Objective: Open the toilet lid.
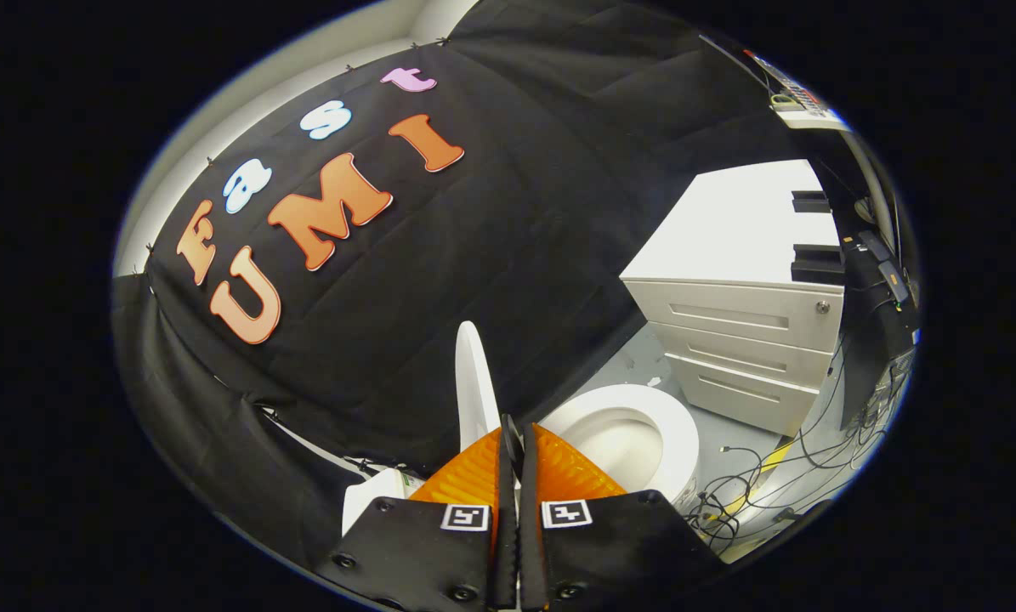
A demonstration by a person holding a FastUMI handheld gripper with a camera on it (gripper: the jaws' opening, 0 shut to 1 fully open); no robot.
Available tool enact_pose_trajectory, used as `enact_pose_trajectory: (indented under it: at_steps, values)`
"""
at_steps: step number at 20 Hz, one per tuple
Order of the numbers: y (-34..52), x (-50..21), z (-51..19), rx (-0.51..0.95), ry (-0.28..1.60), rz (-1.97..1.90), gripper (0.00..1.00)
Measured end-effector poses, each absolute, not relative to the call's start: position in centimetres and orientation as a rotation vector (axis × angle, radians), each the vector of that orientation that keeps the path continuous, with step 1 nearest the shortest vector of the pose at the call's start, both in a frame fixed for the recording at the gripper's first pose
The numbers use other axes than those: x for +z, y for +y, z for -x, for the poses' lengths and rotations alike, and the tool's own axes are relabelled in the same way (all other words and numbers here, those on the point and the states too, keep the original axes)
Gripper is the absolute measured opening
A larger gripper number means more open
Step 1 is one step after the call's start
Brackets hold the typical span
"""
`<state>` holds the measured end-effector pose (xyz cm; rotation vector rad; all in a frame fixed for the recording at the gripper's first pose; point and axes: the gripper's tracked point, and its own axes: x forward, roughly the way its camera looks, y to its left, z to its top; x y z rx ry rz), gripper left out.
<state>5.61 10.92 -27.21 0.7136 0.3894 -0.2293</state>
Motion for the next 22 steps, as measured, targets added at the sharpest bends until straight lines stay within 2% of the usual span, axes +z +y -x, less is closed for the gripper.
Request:
enact_pose_trajectory:
  at_steps: [12, 22]
  values:
    - [18.9, -21.7, -5.4, -0.179, 0.35, -0.538, 0.09]
    - [26.7, -18.5, -4.8, -0.066, 0.334, -0.368, 0.09]
